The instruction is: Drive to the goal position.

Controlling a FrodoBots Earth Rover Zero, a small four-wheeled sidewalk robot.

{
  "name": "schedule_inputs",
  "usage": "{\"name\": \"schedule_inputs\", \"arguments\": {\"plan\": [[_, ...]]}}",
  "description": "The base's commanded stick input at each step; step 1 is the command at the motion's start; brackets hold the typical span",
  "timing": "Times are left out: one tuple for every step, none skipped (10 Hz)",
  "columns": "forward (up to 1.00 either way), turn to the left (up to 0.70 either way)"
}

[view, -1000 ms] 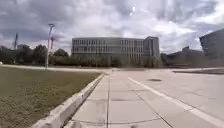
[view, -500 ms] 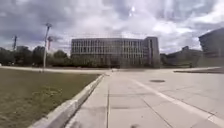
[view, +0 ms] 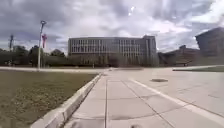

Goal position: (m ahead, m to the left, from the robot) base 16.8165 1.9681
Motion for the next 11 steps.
{"name": "schedule_inputs", "arguments": {"plan": [[0.70, 0.00], [0.70, 0.00], [0.70, 0.00], [0.70, 0.00], [0.70, 0.00], [0.70, 0.00], [0.70, 0.00], [0.70, 0.00], [0.70, 0.00], [0.70, 0.00], [0.70, 0.00]]}}
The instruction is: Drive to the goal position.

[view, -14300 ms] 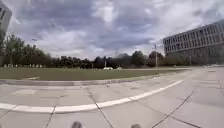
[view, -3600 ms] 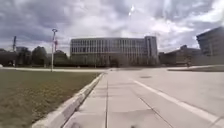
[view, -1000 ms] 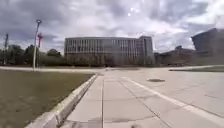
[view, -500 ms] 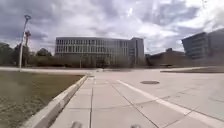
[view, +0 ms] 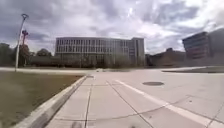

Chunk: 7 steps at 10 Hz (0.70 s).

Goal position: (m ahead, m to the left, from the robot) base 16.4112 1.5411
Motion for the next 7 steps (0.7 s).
{"name": "schedule_inputs", "arguments": {"plan": [[0.70, 0.00], [0.70, 0.00], [0.70, 0.00], [0.70, 0.00], [0.70, 0.00], [0.70, 0.00], [0.70, 0.00]]}}
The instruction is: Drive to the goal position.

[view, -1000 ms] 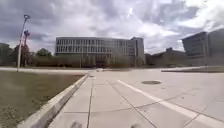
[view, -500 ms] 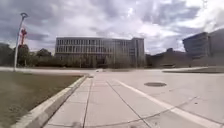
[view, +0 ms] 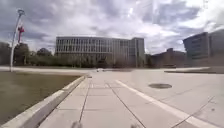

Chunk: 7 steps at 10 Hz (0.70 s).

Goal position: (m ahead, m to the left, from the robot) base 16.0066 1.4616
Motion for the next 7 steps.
{"name": "schedule_inputs", "arguments": {"plan": [[0.70, 0.00], [0.70, 0.00], [0.70, 0.00], [0.70, 0.00], [0.70, 0.00], [0.70, 0.00], [0.70, 0.01]]}}
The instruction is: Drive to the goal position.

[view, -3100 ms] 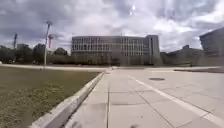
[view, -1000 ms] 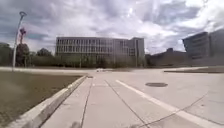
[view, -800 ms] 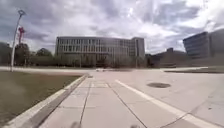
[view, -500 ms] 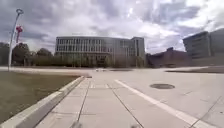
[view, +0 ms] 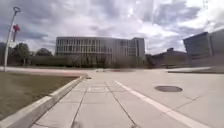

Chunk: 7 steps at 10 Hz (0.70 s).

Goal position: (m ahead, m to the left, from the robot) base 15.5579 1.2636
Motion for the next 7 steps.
{"name": "schedule_inputs", "arguments": {"plan": [[0.70, 0.10], [0.70, 0.26], [0.70, 0.12], [0.70, 0.01], [0.70, 0.00], [0.70, 0.00], [0.70, 0.00]]}}
